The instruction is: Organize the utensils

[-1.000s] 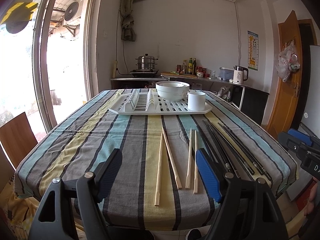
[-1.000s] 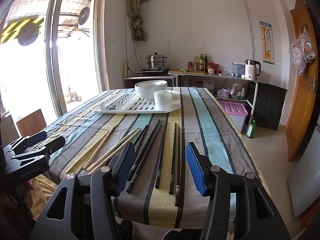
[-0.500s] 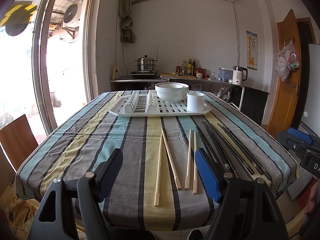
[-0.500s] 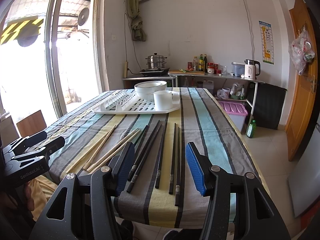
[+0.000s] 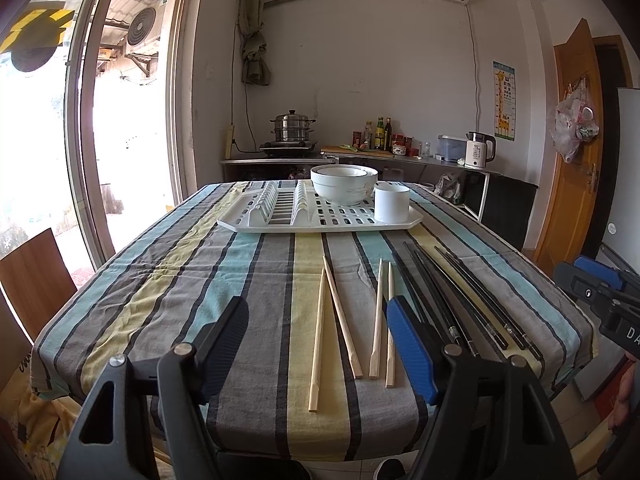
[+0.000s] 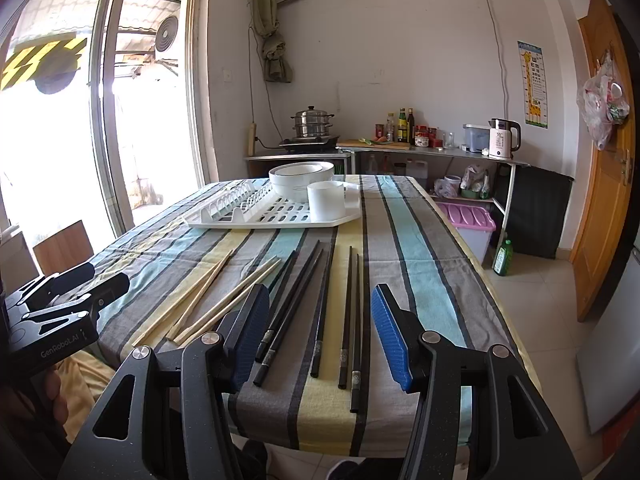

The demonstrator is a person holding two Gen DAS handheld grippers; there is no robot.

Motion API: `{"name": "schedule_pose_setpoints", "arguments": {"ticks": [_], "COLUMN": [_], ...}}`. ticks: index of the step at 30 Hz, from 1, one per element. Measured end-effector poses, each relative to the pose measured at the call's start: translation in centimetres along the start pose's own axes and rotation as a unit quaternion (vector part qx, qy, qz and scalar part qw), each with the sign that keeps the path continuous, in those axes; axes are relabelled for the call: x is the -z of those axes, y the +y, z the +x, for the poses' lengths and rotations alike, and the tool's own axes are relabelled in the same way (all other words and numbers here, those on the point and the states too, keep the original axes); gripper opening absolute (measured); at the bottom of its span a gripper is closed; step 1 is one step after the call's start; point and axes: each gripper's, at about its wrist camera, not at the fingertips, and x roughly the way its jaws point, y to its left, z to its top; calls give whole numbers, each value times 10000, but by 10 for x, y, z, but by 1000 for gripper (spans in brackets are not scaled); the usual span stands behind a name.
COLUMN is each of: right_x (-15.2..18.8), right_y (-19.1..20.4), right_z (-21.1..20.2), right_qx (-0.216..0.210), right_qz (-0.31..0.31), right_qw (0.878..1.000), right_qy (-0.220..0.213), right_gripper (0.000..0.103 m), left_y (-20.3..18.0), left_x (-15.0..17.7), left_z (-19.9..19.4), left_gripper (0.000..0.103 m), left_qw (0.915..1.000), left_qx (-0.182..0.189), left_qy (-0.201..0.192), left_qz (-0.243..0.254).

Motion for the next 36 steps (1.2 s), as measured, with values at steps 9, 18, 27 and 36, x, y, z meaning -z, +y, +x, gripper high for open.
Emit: {"name": "schedule_pose_setpoints", "arguments": {"ticks": [9, 18, 27, 36], "right_x": [0, -2, -15, -33], "right_y": [0, -2, -4, -2], "right_z": [0, 8, 42, 94], "right_qx": [-5, 1, -92, -192], "right_qz": [13, 65, -7, -150], "right_qw": [10000, 10000, 9993, 9954], "right_qy": [-9, 6, 367, 925], "right_gripper": [54, 54, 54, 54], "left_y": [0, 0, 7, 11], "left_x": [0, -1, -11, -15], "left_z": [0, 11, 58, 120], "left_gripper": [74, 72, 64, 57], "left_qw": [10000, 9999, 9974, 9878], "left_qx": [6, 46, 21, 46], "left_qy": [11, 159, 724, 1533], "left_qz": [-2, -1, 13, 281]}}
